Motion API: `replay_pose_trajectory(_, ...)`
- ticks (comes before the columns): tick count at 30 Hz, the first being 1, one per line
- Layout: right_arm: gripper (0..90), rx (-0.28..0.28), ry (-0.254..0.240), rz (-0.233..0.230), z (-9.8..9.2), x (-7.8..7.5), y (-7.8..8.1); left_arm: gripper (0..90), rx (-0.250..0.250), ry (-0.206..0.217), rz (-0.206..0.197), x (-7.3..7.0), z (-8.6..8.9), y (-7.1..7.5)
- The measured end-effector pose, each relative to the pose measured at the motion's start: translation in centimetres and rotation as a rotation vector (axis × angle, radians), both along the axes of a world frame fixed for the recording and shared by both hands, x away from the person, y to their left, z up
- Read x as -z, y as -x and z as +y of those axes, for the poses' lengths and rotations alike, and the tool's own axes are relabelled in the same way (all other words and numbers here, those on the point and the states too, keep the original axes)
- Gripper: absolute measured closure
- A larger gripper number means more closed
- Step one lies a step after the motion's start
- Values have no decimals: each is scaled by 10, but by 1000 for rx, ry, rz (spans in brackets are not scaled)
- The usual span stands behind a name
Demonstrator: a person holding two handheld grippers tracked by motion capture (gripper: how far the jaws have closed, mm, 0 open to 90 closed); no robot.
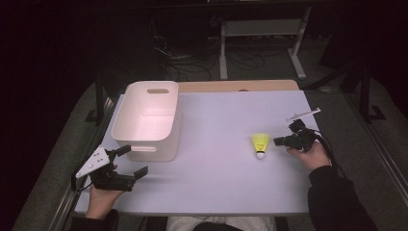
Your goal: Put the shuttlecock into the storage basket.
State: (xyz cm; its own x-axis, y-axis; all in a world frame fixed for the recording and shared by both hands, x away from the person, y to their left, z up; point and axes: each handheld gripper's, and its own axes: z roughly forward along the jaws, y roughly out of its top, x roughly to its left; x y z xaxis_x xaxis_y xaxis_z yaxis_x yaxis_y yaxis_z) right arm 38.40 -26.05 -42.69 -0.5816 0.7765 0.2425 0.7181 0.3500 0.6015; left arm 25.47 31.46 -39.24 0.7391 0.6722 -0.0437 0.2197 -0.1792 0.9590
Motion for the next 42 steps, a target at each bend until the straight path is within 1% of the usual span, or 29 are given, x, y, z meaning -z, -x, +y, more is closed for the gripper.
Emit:
replay_pose_trajectory(4,887,-5,-8,8,3,1,-2,0,2,0,-1,0,0,0)
replay_pose_trajectory(6,887,-10,-24,10,6,2,-4,0,1,0,-1,0,0,0)
replay_pose_trajectory(11,887,-14,-22,9,11,0,-9,0,2,0,-1,0,0,0)
replay_pose_trajectory(13,887,-17,-31,9,15,0,-13,0,2,0,-1,0,0,0)
replay_pose_trajectory(16,887,-14,-30,14,18,1,-15,0,2,1,-2,0,0,0)
replay_pose_trajectory(18,887,-13,-32,22,20,4,-18,0,4,1,-1,0,0,0)
replay_pose_trajectory(23,887,-14,-43,23,20,6,-19,0,5,1,-1,0,0,0)
replay_pose_trajectory(24,887,-14,-51,24,19,6,-19,0,5,2,-1,0,0,0)
replay_pose_trajectory(28,887,-21,-51,24,21,7,-20,0,5,2,-1,0,0,0)
replay_pose_trajectory(31,887,-28,-57,26,24,7,-19,0,5,1,-1,0,0,0)
replay_pose_trajectory(32,887,-36,-61,27,27,7,-19,0,5,1,-1,0,0,0)
replay_pose_trajectory(36,888,-48,-57,31,31,8,-20,0,5,2,-2,0,0,0)
replay_pose_trajectory(42,887,-71,-64,24,37,5,-20,0,5,3,-1,0,0,0)
